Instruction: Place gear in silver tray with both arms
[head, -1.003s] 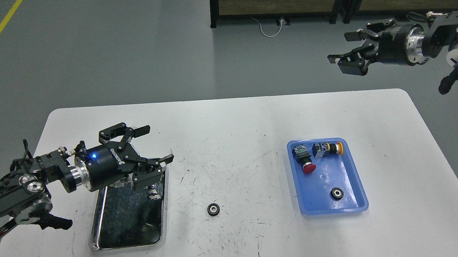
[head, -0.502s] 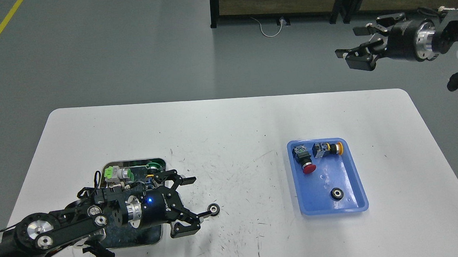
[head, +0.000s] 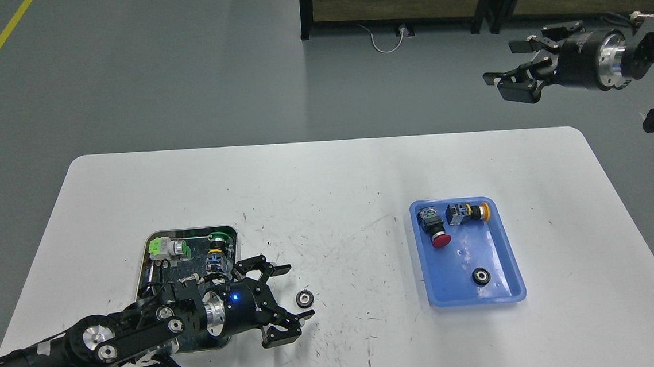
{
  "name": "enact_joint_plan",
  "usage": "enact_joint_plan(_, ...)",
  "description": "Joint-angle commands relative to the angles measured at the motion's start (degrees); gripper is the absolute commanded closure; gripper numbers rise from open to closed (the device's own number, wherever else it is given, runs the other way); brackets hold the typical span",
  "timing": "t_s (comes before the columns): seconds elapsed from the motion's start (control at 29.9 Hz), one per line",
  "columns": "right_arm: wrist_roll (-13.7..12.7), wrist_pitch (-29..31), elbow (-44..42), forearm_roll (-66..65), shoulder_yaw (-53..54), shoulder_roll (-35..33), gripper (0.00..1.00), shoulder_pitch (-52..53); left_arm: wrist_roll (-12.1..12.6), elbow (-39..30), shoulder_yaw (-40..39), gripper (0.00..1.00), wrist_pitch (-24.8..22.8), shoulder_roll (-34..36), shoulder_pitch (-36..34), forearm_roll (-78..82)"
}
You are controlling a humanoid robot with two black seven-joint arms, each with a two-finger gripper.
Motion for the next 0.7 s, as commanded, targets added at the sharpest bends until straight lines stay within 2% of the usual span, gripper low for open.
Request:
enact_joint_plan(0.0, 0.0, 0.0, 0.01, -0.09, 0.0, 0.03, 0.23, -0.22, 0.16, 1.01, -0.01, 0.03, -0.15, -1.0, 0.25, -0.05)
enact_joint_plan(0.17, 0.0, 0.0, 0.01, -0.18, 0.0, -0.14, 0.23, -0.31, 0.77, 1.98, -0.01, 0.07, -0.5, -1.53, 0.51, -0.84)
enact_joint_plan(0.4, 0.0, 0.0, 0.01, -0.71, 0.0, -0.14, 0.23, -0.4, 1.13, 2.42, -0.01, 0.28, -1.91, -1.18, 0.51, -0.84)
enact_joint_plan(0.67, 0.09, 0.0, 0.01, -0.71, 0.0, -0.23, 0.23, -0.84, 2.0, 2.77, -0.01, 0.41, -2.0, -1.27, 0.42, -0.84)
